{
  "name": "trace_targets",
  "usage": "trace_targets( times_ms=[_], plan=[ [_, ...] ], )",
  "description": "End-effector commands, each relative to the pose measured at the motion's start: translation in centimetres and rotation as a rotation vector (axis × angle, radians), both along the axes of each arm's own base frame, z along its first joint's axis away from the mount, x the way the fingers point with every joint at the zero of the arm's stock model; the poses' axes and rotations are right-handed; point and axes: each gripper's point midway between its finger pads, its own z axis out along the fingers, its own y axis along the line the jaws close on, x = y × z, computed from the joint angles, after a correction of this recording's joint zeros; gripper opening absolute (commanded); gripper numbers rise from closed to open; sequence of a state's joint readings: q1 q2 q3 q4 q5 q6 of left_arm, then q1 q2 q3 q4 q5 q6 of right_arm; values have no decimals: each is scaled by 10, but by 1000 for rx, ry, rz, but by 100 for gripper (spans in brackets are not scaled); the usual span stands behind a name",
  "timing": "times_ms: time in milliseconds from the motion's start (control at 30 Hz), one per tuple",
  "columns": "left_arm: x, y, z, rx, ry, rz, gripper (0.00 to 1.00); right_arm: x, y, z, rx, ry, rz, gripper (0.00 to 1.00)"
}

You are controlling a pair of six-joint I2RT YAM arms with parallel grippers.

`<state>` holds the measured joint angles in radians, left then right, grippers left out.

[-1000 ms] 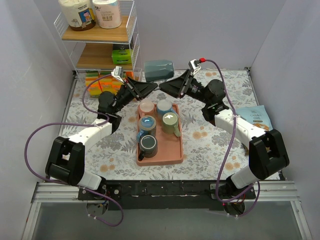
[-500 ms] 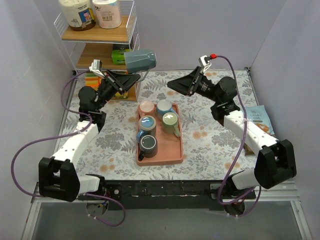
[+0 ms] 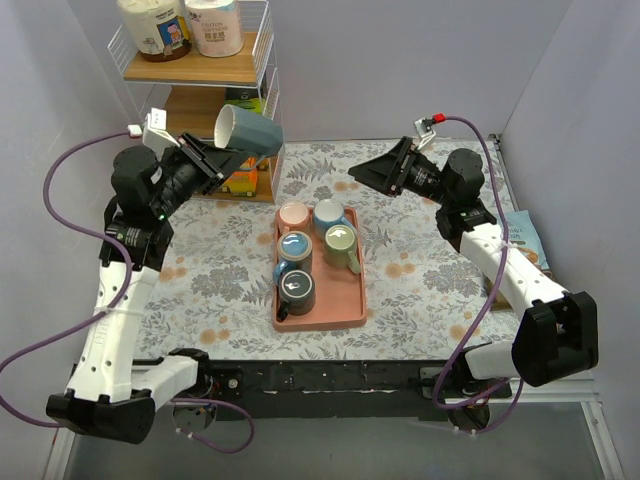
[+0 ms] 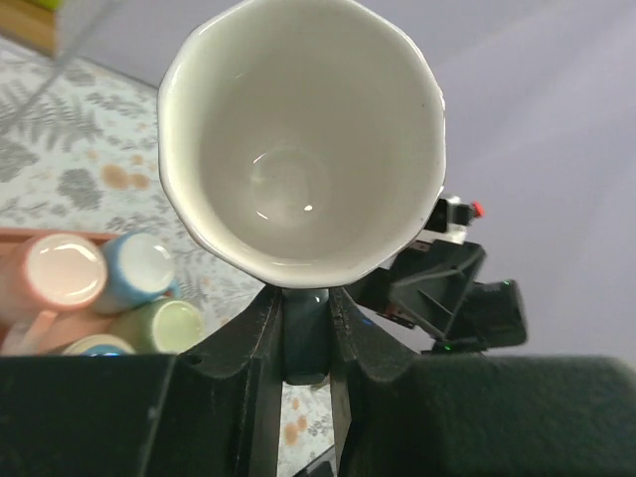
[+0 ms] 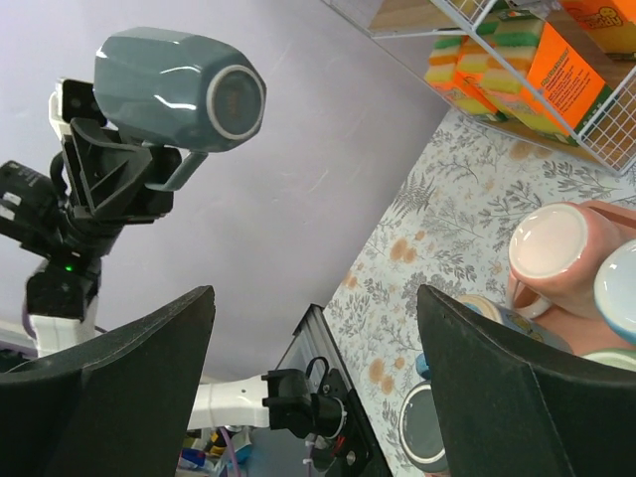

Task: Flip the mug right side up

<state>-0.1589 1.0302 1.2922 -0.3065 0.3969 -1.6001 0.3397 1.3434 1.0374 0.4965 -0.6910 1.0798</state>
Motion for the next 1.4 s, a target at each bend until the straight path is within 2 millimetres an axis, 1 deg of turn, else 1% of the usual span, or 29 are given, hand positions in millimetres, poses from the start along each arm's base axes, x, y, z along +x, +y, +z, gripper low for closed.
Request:
trace_targets(
  times_ms=[0,33,100,167,200,233,300,333,400,467,500,533,567,600,667,700,733,833,1033,1067,1100,1133,1167,1233,1267,1300,1367],
  plan=[
    [16,33,-20,222,117,156,0,1,-3,2,-20,-26,4,90],
    [13,36,-19,246,157,160,0,2,-3,0,-20,-18,5,90],
    [19,45,-30,306,193,200,0,2,-5,-2,-20,-4,-2,90],
    [24,61,-42,355,236,277,0,3,-6,-5,-22,4,-7,90],
    [29,65,-53,384,275,290,0,3,-7,-5,-23,7,-8,90],
    [30,71,-61,411,309,315,0,3,-7,-6,-25,9,-8,90],
    [31,75,-71,444,328,323,0,3,-9,-6,-26,13,-11,90],
    [32,85,-77,475,344,369,0,5,-10,-7,-27,16,-14,90],
    [33,95,-97,526,392,400,0,4,-10,-8,-28,19,-14,90],
    [34,109,-110,587,415,445,0,5,-11,-11,-31,29,-19,90],
    [32,113,-126,614,445,448,0,5,-10,-12,-33,31,-17,90],
    [35,119,-128,641,429,464,0,5,-11,-13,-32,35,-19,90],
    [35,124,-135,665,434,483,0,5,-11,-14,-33,41,-18,90],
    [34,129,-149,692,454,492,0,6,-11,-16,-34,45,-20,90],
    [40,134,-153,733,411,505,0,6,-10,-19,-31,54,-12,90],
    [43,140,-158,759,402,528,0,6,-10,-19,-29,57,-8,90],
    [46,143,-167,773,403,540,0,6,-9,-19,-24,59,-5,90],
    [56,149,-183,824,387,550,0,7,-9,-23,-18,74,-1,90],
    [65,156,-202,904,359,549,0,8,-8,-27,-10,86,5,90],
    [61,157,-216,924,369,536,0,8,-8,-29,-10,90,5,90],
    [60,158,-220,933,358,540,0,8,-8,-29,-11,89,5,90],
    [61,159,-214,924,311,561,0,9,-8,-30,-11,93,4,90],
    [56,161,-231,938,328,559,0,9,-8,-31,-13,95,7,90],
    [59,162,-233,912,307,579,0,10,-7,-34,-13,105,10,90],
    [58,162,-238,906,314,583,0,10,-7,-35,-12,109,16,90],
    [56,163,-248,904,332,586,0,10,-7,-34,-11,107,16,90],
    [55,169,-255,899,348,621,0,11,-7,-35,-12,107,15,90]
  ],
)
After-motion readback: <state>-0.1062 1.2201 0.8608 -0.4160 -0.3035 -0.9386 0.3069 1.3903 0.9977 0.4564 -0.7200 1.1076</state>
